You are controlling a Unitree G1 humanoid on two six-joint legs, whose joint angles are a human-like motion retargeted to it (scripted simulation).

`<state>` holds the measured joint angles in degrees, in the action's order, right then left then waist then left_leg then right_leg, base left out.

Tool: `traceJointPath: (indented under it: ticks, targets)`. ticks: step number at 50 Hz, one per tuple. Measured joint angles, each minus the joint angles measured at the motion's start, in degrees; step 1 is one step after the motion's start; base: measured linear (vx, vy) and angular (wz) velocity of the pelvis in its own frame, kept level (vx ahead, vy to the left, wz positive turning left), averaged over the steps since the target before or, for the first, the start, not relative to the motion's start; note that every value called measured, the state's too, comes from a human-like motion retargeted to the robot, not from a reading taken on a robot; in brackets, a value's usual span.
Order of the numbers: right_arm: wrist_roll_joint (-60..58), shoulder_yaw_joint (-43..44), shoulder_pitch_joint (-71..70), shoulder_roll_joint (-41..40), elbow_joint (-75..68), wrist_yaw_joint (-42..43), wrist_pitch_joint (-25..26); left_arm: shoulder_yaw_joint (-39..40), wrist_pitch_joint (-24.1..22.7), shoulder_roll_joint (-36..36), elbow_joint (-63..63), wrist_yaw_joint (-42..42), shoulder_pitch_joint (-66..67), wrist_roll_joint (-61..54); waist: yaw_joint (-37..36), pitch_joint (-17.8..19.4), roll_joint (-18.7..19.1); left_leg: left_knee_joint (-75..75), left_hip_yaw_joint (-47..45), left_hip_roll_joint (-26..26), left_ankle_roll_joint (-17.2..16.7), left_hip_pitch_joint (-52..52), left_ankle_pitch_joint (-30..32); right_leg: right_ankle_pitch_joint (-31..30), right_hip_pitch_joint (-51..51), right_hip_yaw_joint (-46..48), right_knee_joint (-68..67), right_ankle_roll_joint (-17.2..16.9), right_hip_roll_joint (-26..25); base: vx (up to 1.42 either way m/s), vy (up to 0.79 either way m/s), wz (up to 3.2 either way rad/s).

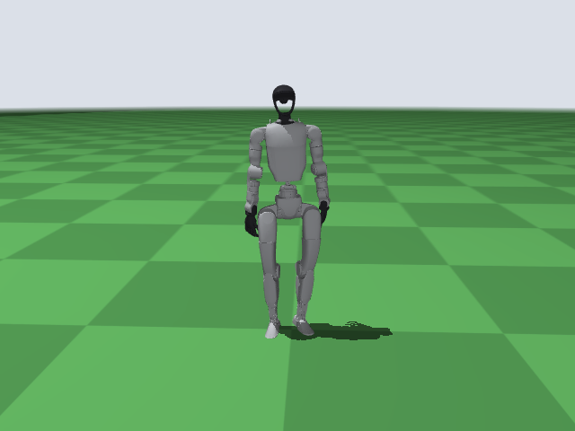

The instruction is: Upper body actions

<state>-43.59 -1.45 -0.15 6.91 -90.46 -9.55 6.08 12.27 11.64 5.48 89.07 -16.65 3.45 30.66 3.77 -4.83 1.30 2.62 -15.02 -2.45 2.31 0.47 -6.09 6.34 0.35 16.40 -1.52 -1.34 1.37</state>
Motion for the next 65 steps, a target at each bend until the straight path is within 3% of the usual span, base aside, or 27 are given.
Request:
traceJointPath:
  ticks: [65]
  targets:
    - [-0.9, -0.3, -0.6, 0.3, -0.2, 0.1, -0.3, -0.8, -0.1, 0.2, 0.2, -0.2, -0.5, -0.4, -0.2, 0.4, 0.1, 0.1, 0.3, 0.1, 0.0, 0.2, -0.1, 0.0, 0.1, 0.3, -0.2, -0.2, 0.2, 0.0, 0.0, 0.0]
